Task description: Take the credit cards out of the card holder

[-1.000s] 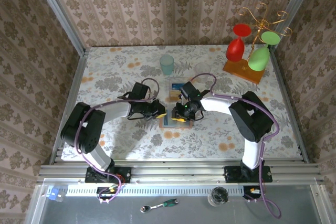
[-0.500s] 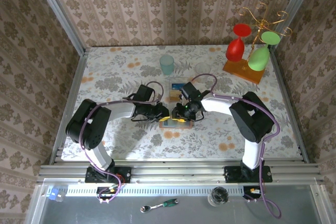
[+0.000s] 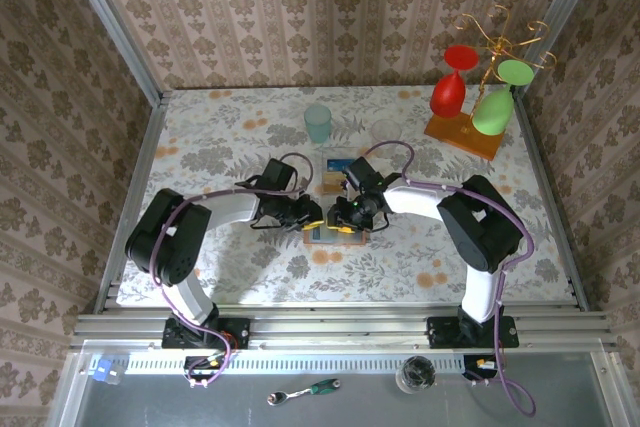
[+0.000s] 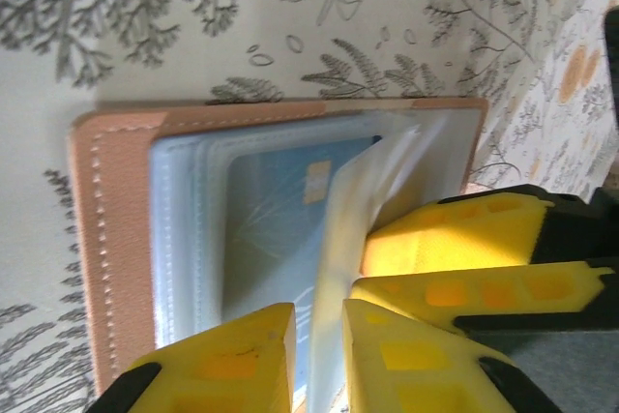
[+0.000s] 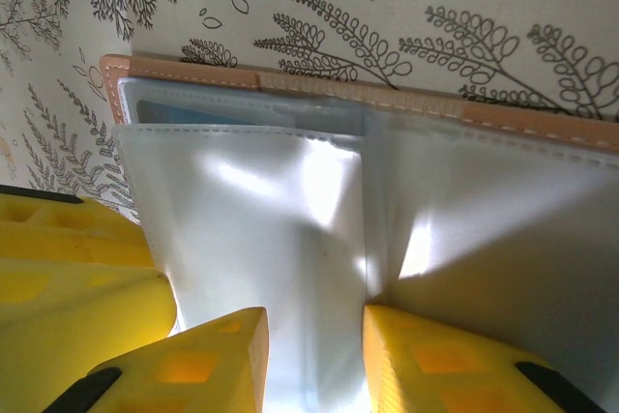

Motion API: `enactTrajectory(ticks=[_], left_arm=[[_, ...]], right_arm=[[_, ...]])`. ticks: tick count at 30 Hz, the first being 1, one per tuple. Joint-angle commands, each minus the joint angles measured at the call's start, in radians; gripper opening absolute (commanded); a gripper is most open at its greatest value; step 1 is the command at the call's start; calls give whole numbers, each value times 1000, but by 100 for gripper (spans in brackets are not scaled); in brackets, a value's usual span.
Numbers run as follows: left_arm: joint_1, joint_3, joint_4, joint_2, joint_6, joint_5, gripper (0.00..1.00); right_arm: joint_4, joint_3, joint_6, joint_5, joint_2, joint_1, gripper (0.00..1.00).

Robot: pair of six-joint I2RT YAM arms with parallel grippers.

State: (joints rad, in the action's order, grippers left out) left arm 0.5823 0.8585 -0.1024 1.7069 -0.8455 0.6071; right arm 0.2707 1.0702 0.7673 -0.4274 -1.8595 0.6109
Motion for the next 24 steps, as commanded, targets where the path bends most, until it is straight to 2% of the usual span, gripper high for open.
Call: enactTrajectory(ticks=[1, 15, 21, 24], left_arm=[[7, 10, 39, 18, -24, 29, 19], [31, 75, -8, 2, -15, 29, 20], [57, 124, -8, 41, -18, 29, 21], [75, 148, -3, 66, -20, 63, 22]], right_arm=[[15, -9, 16, -15, 20, -5, 32], [74, -29, -14, 34, 123, -40, 36], [167, -45, -74, 115, 169, -72, 36], [206, -52, -104, 154, 187, -81, 37]])
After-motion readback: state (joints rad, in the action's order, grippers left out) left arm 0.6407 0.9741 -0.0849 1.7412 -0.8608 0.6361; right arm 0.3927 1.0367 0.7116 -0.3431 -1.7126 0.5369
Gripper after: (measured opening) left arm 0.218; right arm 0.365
